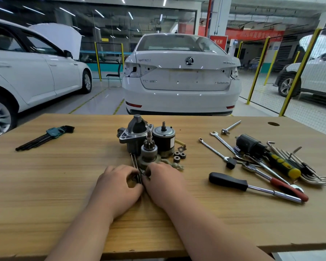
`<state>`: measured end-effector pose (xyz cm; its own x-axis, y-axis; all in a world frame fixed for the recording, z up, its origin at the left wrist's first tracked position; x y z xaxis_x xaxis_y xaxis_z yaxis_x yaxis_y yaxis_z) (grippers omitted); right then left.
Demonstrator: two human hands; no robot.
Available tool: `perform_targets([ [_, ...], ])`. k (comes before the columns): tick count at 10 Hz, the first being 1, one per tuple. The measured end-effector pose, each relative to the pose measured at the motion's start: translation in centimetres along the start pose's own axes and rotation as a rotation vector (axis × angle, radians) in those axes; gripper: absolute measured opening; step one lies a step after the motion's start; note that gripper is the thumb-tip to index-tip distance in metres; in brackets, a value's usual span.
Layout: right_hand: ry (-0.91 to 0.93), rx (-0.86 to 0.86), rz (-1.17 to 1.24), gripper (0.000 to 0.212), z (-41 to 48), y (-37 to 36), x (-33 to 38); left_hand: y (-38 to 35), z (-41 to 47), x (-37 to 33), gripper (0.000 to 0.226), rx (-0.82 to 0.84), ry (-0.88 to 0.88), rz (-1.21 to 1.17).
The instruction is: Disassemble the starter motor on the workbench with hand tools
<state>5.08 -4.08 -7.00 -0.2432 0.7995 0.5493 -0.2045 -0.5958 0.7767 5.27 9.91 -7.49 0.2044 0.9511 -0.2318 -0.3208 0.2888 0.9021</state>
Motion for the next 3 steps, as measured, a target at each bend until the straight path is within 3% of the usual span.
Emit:
perform_targets([
  [1,-0.043,-0.009,0.003,0.018,0.4,0.3,-0.1,0.3,-0.1,0.0,0.043,0.021,-0.007,0.002],
  [2,-0.073,-0.031,0.166,0.02,-0.4,0.7,0.0,0.4,0.0,-0.4,0.044,0.04,0.014,-0.001],
  [3,-0.34,-0.1,0.806,0.024,-1.3,3.7,-0.8,0.8,-0.2,-0.5,0.052,0.029,0.056,0.049],
])
Point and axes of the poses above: each hand's wrist, its own z-axis towards the middle knuckle, its own y-axis out of the back of the hand, x = y × z, the point moved 1 cm from there along z, towards the middle knuckle, and after that the axes turned 15 degrees about z, right-handed, at the moved point
